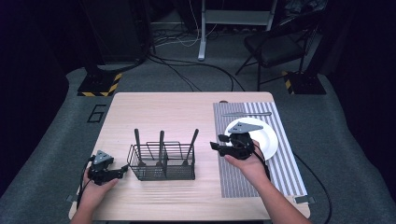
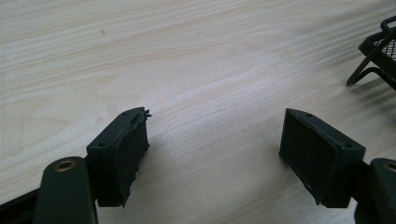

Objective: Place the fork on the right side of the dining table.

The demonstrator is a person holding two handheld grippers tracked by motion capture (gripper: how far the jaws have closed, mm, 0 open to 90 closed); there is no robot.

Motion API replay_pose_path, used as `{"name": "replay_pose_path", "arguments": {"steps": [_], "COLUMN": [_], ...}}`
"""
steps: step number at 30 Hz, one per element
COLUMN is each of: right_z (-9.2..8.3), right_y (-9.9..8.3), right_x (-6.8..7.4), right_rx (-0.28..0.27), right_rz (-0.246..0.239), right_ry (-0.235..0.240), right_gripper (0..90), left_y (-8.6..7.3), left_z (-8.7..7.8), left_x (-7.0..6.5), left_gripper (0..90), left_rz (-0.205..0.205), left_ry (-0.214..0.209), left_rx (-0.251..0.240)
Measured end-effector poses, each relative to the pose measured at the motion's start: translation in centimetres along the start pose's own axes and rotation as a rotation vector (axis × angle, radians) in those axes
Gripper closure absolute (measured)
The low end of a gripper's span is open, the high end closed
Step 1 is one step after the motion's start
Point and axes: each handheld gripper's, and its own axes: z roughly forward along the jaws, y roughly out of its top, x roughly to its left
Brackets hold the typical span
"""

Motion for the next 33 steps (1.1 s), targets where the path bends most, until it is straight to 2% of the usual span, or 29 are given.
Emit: {"name": "replay_pose_path", "arguments": {"steps": [8,10,18,24,33], "right_z": [0.7,0.9,1.5,2.1,3.8], "right_y": [1.8,2.4,3.3,3.9,4.5], "right_x": [0.2,0.3,0.7,1.1,1.8], "right_rx": [0.005,0.008,-0.001,-0.011,0.008], "right_rz": [0.014,0.034,0.024,0.036,0.017], "right_ry": [0.009,0.044,0.052,0.069,0.081], "right_gripper": [54.4,55.1,54.8,54.2,54.9], "left_y": [0.0,0.0,0.0,0.0,0.0], "left_z": [0.0,0.1,0.0,-0.1,-0.1], "left_x": [0.0,0.0,0.1,0.2,0.3], "left_gripper": [23.5,23.5,23.6,23.6,23.6], "left_rz": [-0.005,-0.004,-0.006,-0.006,-0.010], "left_ry": [0.001,0.002,-0.003,-0.012,-0.016], "left_rx": [-0.007,-0.012,-0.014,-0.003,-0.008]}}
